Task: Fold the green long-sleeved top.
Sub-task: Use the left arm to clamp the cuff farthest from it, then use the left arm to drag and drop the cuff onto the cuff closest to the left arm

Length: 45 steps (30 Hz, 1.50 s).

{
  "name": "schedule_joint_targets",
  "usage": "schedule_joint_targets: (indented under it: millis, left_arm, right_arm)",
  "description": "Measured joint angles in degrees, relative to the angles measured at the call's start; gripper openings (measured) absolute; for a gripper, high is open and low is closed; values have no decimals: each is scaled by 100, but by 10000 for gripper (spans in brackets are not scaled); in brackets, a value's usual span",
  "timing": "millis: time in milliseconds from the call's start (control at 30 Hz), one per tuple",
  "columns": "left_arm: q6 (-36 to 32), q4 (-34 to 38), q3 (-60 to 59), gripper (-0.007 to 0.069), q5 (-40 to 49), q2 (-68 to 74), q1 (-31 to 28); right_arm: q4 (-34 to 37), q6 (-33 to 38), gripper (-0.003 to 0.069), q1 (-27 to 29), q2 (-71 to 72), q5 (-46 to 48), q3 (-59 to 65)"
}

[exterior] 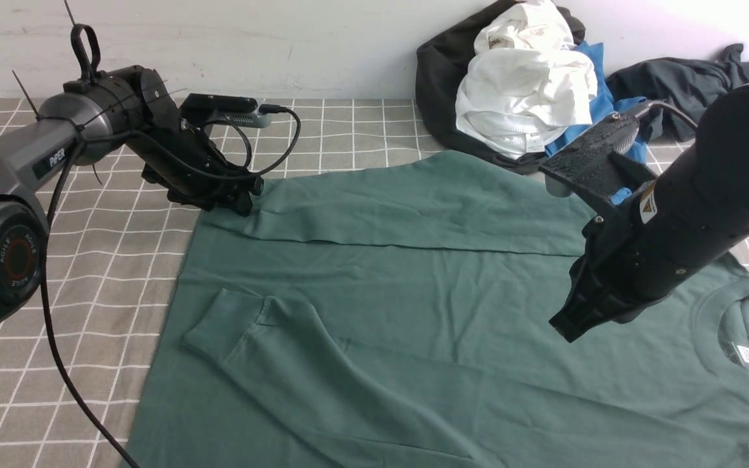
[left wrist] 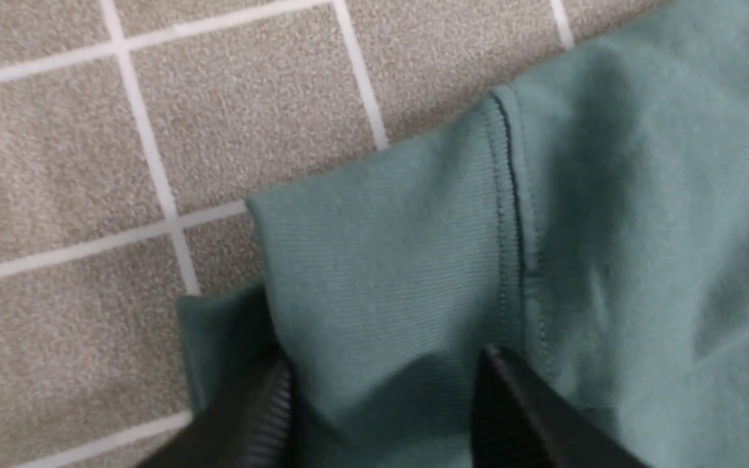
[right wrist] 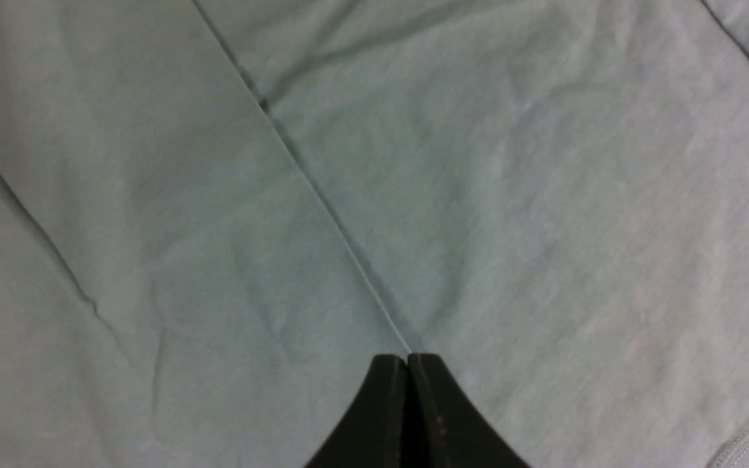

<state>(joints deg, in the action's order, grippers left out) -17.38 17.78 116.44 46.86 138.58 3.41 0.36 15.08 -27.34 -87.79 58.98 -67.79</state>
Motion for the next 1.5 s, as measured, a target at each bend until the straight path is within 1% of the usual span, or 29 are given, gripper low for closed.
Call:
schedule_joint_targets:
  millis: [100, 133, 200, 233, 300, 367, 467, 500, 533, 567, 633, 700, 733, 767, 800, 833, 867, 900, 1067, 1100, 1133, 1167, 1200, 1233, 1300, 1367, 1400, 1500]
  left_arm:
    - [0, 0, 31, 181, 109, 0, 0]
    - [0, 0, 36, 171, 131, 0, 0]
    - [-2, 0, 134, 62, 285, -22, 0]
    - [-2, 0, 157, 39, 332, -45, 0]
    - [-7, 0, 191, 29, 429, -134, 0]
    - [-7, 0, 192, 26, 508, -257, 1]
    - [10, 136, 196, 26, 979, -629, 1]
    - [31, 241, 196, 26, 1340, -821, -15]
    - [38, 280, 196, 26, 1394, -849, -23]
    - [74, 434, 117, 26, 1743, -1058, -54]
    - [154, 649, -175, 26, 2097, -1461, -130]
    - [175, 742, -418, 26, 2134, -1682, -168]
    - [187, 838, -912, 26, 2109, -2084, -222]
    - [187, 852, -1054, 26, 2084, -2194, -234]
    - [187, 906, -1820, 26, 1898, -2735, -273]
    - [187, 906, -1820, 25, 1876, -2799, -273]
    - [187, 923, -2458, 24, 1700, -3250, -291]
    - [187, 936, -2851, 24, 1553, -3637, -298]
    - [149, 1005, -4589, 24, 1062, -4923, -298]
    - [116, 1010, -4905, 24, 990, -5097, -298]
    - [95, 1009, -4966, 24, 957, -5128, -298]
    - [24, 1012, -5473, 24, 809, -5343, -298]
    - [23, 1012, -5524, 24, 809, -5343, -298]
    - [-8, 1012, -5902, 24, 629, -5444, -298]
    - [-72, 1005, -6249, 30, 448, -5456, -299]
    - [-241, 1005, -6542, 50, 236, -5450, -299]
    - [-241, 1005, -6542, 50, 236, -5450, -299]
    - [-586, 995, -6800, 152, 110, -5401, -304]
  right_arm:
    - [0, 0, -14, 0, 0, 0, 0]
    - [-5, 0, -14, 0, 0, 0, 0]
    - [-36, 0, -14, 0, 0, 0, 0]
    - [-36, 0, -14, 0, 0, 0, 0]
    - [-36, 0, -14, 0, 0, 6, 0]
    - [-36, 0, -14, 0, 0, 28, 0]
    - [-114, 0, -14, 0, 0, 185, -10]
    - [-157, 0, -14, 0, 0, 260, -17]
    - [-167, -9, -14, 0, 0, 272, -17]
    - [-182, -55, -14, 0, 34, 366, -17]
    - [-182, -152, -14, 0, 137, 489, -17]
    - [-182, -200, -14, 0, 229, 572, -17]
    - [-182, -239, -14, 0, 351, 701, -25]
    - [-182, -239, -14, 0, 405, 758, -25]
    - [-143, -251, -14, 0, 563, 920, -25]
    - [-137, -251, -14, 0, 582, 940, -25]
    - [-73, -255, -14, 0, 727, 1060, -25]
    - [-36, -255, -14, 0, 850, 1129, -25]
    - [337, -217, -14, 0, 1308, 1175, 146]
    - [373, -193, -14, 0, 1372, 1180, 218]
    - [381, -188, -14, 0, 1387, 1177, 259]
    - [467, -103, -14, 0, 1509, 1182, 432]
    - [467, -94, -14, 0, 1521, 1182, 454]
    - [505, 10, -14, -39, 1604, 1196, 654]
    - [523, 145, -14, -148, 1666, 1214, 799]
    - [595, 297, -14, -391, 1692, 1214, 958]
    - [595, 297, -14, -417, 1692, 1214, 973]
    - [628, 430, -14, -941, 1692, 1170, 1249]
